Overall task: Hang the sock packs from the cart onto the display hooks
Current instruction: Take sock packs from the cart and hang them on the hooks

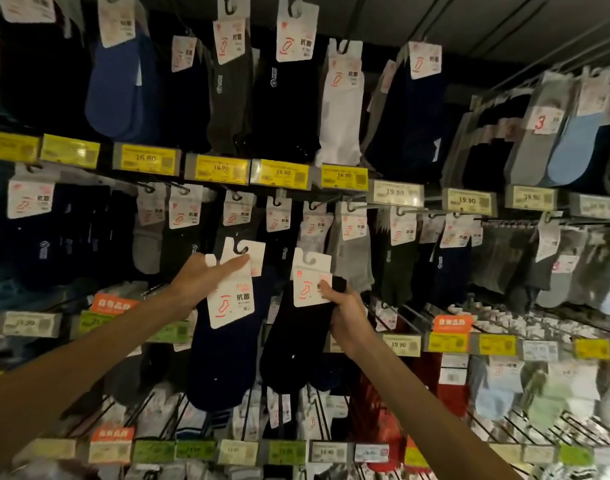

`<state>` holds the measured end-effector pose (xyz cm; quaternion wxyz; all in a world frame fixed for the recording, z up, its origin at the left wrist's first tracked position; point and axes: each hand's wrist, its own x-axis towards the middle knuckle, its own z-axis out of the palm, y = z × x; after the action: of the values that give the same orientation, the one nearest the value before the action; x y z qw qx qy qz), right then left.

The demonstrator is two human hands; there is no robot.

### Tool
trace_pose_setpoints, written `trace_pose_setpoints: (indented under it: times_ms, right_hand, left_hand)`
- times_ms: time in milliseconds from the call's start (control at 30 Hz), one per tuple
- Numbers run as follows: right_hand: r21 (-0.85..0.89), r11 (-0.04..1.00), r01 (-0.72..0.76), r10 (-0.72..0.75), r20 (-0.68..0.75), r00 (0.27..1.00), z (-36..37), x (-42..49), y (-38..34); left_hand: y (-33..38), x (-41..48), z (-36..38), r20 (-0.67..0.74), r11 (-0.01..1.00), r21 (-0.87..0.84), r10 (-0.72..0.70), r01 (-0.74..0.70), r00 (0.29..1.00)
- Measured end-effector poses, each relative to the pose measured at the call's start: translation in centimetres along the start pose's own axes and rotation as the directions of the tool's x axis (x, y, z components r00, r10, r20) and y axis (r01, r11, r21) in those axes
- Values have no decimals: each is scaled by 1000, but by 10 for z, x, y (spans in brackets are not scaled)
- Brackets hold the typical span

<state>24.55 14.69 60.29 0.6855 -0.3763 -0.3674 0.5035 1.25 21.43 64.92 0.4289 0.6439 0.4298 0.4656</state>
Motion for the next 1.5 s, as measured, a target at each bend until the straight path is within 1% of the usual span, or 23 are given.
trace_pose_setpoints:
  times_ms: [133, 267, 433, 633, 833, 967, 1033, 1200, 1333, 1500]
  right_hand:
    - [20, 1000, -7, 7, 10, 1000, -4, 6, 0]
    - [28, 1000, -14, 13, 37, 999, -10, 8, 5]
    - [11, 999, -31, 31, -6, 1000, -20, 7, 17]
    - [27, 997, -76, 77, -60, 995, -24, 8, 30]
    - [51, 998, -37, 42, -105, 994, -30, -1, 21]
    - [61, 998, -26, 36, -174, 984, -43, -9, 12]
    - [77, 997, -8, 23, -196, 980, -52, -16, 8]
    - [84, 996, 13, 4, -199, 980, -73, -35, 1]
    - [59, 998, 8, 4, -197, 980, -77, -43, -1]
    - [31, 1000, 5, 1, -189, 982, -71, -44, 2]
  left_hand:
    - [-5, 1, -5, -4, 999, 21, -25, 25, 1000]
    - [-17, 4, -20, -36, 998, -2, -62, 62, 997]
    - [-25, 4, -29, -58, 997, -1, -80, 81, 995]
    - [-30, 12, -18, -34, 997, -21, -78, 78, 996]
    - [-23, 16, 9, 79, 998, -51, -43, 47, 996]
    - [-19, 17, 31, 97, 997, -74, -28, 35, 995]
    - [-18, 15, 43, 99, 998, -56, -36, 41, 994]
    - [-20, 8, 58, 123, 997, -28, -65, 69, 990]
    - [-22, 3, 61, 147, 997, -12, -76, 78, 986]
    - [-23, -3, 56, 118, 996, -23, -79, 83, 990]
